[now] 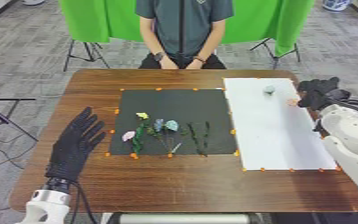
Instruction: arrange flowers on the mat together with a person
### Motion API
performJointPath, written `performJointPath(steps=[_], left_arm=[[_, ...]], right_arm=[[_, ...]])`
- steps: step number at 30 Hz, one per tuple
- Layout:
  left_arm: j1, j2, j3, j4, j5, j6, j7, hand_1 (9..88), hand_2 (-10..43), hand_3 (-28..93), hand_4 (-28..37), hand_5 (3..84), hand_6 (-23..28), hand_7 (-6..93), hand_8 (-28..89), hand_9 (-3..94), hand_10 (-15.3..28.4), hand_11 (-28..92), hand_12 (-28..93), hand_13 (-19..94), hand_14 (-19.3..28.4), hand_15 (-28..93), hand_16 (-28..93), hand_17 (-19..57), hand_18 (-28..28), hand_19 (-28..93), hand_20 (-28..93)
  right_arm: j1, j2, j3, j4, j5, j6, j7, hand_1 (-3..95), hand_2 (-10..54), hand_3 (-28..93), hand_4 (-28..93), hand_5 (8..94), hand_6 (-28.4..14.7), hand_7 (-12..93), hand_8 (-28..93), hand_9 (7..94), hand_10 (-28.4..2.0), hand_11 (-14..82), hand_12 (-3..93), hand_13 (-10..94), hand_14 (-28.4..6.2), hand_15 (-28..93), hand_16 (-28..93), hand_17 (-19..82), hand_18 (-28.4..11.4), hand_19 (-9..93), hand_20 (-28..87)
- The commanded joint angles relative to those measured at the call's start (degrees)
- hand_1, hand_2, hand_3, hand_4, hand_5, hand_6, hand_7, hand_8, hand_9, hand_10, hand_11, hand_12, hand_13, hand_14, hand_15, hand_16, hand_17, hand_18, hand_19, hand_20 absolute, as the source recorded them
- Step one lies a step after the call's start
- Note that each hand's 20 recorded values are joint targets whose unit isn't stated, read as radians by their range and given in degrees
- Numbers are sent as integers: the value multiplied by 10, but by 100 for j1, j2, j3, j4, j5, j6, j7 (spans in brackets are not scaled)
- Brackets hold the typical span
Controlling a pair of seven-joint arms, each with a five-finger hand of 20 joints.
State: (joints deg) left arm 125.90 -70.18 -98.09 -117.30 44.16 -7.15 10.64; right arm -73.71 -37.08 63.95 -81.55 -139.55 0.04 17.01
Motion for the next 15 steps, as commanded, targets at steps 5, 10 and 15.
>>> performJointPath(steps=[5, 10, 15], left_arm=[[43, 7, 18, 46, -11, -82, -50, 289, -51, 662, -242, 260, 18, 181, -93, 191, 98, 149, 172, 171, 115, 134, 76, -115, 197, 381, 103], [42, 12, 15, 42, -13, -83, -43, 289, -50, 662, -242, 260, 18, 181, -93, 191, 97, 151, 172, 171, 114, 134, 76, -115, 198, 381, 103], [53, 11, 17, 40, -12, -79, -38, 289, -50, 661, -242, 261, 18, 182, -93, 191, 97, 151, 172, 171, 115, 134, 75, -115, 198, 381, 103]], right_arm=[[588, -468, -106, 449, -232, -814, -206, 354, -95, 833, -283, 448, 39, 360, -201, 536, -61, 351, 223, 490, -62, 562, 160, 140, -179, 644, 360], [669, -608, -98, 591, -369, -1091, -278, 365, -95, 825, -283, 475, 43, 379, -204, 555, -66, 383, 238, 514, -57, 568, 164, 150, -176, 647, 362], [769, -674, -282, 815, -319, -704, -319, 387, -95, 812, -283, 517, 50, 401, -211, 605, -72, 389, 242, 552, -47, 567, 174, 168, -170, 652, 367]])
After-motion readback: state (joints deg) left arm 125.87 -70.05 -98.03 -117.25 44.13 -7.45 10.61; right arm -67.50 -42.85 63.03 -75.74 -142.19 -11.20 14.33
